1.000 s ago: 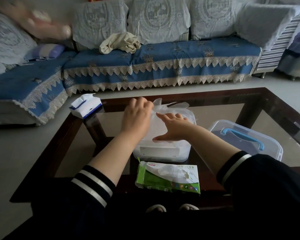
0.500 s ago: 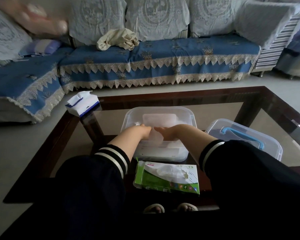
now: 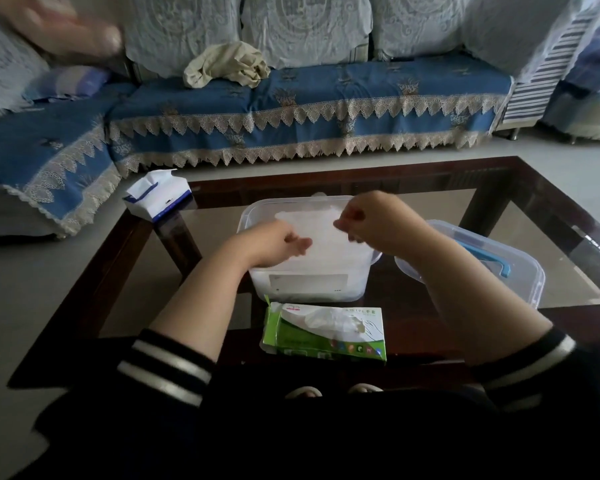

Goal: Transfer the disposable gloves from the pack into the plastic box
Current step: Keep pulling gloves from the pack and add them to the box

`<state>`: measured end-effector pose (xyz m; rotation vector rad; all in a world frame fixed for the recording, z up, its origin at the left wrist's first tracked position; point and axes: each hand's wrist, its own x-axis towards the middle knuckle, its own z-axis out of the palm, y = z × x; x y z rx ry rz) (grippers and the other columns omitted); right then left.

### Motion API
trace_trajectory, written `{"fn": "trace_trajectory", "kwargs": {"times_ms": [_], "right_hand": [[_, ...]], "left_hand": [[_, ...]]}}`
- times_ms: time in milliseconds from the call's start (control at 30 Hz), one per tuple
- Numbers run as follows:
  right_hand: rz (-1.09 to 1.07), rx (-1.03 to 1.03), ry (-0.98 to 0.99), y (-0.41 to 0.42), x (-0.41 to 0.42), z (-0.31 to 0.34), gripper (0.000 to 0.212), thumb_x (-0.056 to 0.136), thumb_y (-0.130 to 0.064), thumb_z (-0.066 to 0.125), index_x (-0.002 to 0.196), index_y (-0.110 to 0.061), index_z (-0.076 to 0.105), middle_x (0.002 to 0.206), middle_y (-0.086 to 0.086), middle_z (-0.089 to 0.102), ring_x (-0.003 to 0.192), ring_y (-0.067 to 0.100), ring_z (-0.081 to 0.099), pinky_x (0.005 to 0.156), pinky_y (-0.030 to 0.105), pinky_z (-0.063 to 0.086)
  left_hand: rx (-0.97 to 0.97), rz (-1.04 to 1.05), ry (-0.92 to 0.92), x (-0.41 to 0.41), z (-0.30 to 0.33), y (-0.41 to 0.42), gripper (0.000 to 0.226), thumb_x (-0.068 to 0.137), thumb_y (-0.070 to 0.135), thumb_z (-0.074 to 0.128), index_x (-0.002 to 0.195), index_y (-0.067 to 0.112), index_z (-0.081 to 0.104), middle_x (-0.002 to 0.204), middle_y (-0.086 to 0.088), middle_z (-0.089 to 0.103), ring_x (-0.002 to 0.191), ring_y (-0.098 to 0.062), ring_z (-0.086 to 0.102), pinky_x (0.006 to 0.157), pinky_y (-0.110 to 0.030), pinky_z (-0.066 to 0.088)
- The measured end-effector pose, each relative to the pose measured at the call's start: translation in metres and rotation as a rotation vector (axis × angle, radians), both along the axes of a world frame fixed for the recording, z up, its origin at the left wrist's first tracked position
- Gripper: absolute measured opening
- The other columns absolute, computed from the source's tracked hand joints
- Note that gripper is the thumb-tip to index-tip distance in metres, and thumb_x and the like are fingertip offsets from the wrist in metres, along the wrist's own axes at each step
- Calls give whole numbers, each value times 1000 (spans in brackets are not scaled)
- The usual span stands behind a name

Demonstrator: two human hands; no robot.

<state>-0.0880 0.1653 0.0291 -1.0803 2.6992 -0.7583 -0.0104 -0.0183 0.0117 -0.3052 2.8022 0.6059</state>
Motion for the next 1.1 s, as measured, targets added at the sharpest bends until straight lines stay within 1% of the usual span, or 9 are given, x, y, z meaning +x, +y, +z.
{"fn": "trace_trajectory", "kwargs": {"times_ms": [133,267,400,500,600,700,800,900,1100], "right_hand": [[231,145,-350,20,35,-24,23,91,-34,61,88,-13,69,76,-7,71,67,2,66,68,19,55],[194,348,-100,22,53,-72,35,87,-44,64,114,-21,62,117,-2,61,106,16,58,88,29,46],[153,204,9,16,60,-96,54,85,-50,63,128,-23,45,129,-1,50,120,19,47,96,34,44],[117,198,-55,12,59,-102,62,84,-51,64,135,-24,42,132,1,49,123,21,45,100,38,43],[101,211,-115,10,61,-107,44,88,-43,62,126,-21,56,123,4,53,114,25,50,93,38,45],[48,73,-137,9,62,-108,24,91,-30,59,106,-14,67,107,8,57,100,29,57,83,35,46],[75,48,-159,10,62,-109,18,91,-20,59,98,-7,69,103,14,61,97,31,58,82,36,45],[-2,-63,-218,11,62,-107,15,89,-18,60,92,-6,69,87,5,62,85,24,57,71,30,41],[-108,-555,-496,19,60,-97,5,86,-10,67,82,-9,69,80,6,69,73,14,60,73,29,47]], "left_hand": [[272,26,34,31,-19,11,21,92,42,60,106,27,62,112,8,62,110,-12,58,97,-34,47],[238,151,257,31,-42,24,15,96,26,59,110,27,65,115,10,65,105,-8,58,92,-28,47],[204,152,347,35,-51,29,21,97,28,58,116,24,64,120,9,65,111,-9,58,89,-23,44],[57,90,665,46,-54,36,23,95,27,62,115,17,67,120,3,64,113,-13,56,90,-23,45],[-27,-16,977,60,-55,39,20,93,27,61,97,9,70,95,-1,70,86,-14,65,74,-25,56],[163,-4,640,70,-63,44,24,90,33,64,108,18,68,98,8,68,87,-8,64,80,-30,56],[268,48,171,68,-85,42,65,82,39,75,139,29,47,128,12,58,117,-11,55,100,-32,46],[130,-10,104,60,-101,38,82,70,43,83,140,31,43,138,3,51,128,-18,44,106,-39,40],[68,30,119,52,-115,34,68,68,43,83,127,25,55,133,3,52,123,-20,48,100,-39,45]]}}
